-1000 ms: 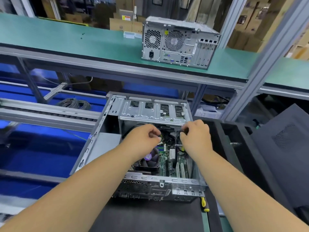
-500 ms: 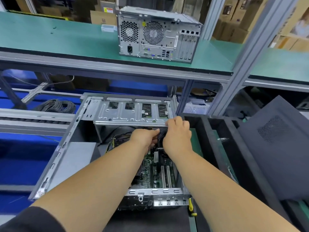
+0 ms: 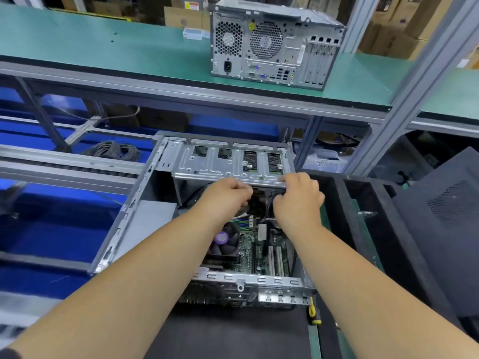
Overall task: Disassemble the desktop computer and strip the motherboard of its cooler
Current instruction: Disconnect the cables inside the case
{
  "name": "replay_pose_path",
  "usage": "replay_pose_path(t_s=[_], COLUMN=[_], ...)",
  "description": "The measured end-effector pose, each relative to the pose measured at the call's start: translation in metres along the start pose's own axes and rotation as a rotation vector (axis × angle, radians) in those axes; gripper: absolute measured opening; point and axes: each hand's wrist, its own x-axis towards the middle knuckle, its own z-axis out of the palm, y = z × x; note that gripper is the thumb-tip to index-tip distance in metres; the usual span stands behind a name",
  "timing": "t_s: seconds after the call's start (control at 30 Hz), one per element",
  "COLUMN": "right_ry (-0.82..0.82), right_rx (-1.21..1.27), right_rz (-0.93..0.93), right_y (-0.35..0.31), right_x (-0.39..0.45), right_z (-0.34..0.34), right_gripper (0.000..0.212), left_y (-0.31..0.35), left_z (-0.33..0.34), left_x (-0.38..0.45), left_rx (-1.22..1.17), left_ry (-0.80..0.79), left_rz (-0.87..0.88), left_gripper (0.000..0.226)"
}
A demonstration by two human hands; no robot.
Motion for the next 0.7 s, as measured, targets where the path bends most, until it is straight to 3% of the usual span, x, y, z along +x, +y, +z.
replay_pose_path(t_s=[0.1,0.23,0.3,0.47,0.7], right_ry=[0.076,-0.089,-0.214,-0.437,-0.592], right_rx=[0.18,0.615,0.758,0.848,0.87], right_rz=[-0.116,-0.257,-0.322,-0.381,-0.432], right_y=[-0.012,-0.058,-0.083,-0.13,-0.169], right_x=[-0.014,-0.041,-0.057,-0.089,-0.13], right_z=[-0.014,-0.033,-0.038,-0.033,-0.015], right_gripper=[0.035,0.025,0.024,0.025,0.024], left_y=[-0.005,-0.03,-0.05,-0.1,-0.183], left_z=[-0.04,-0.098,-0.125,-0.176,-0.197], left_x=[-0.042,-0.098,-0.126,-0.185,-0.246], left_rx=[0.081,0.094,0.065,0.075,0.111], left_ry=[0.15,0.361,0.494,0.738,0.868], left_rz=[0.218,0.311,0.268,0.06,-0.313], left_gripper=[0.008,0.015,0.017,0.015,0.007])
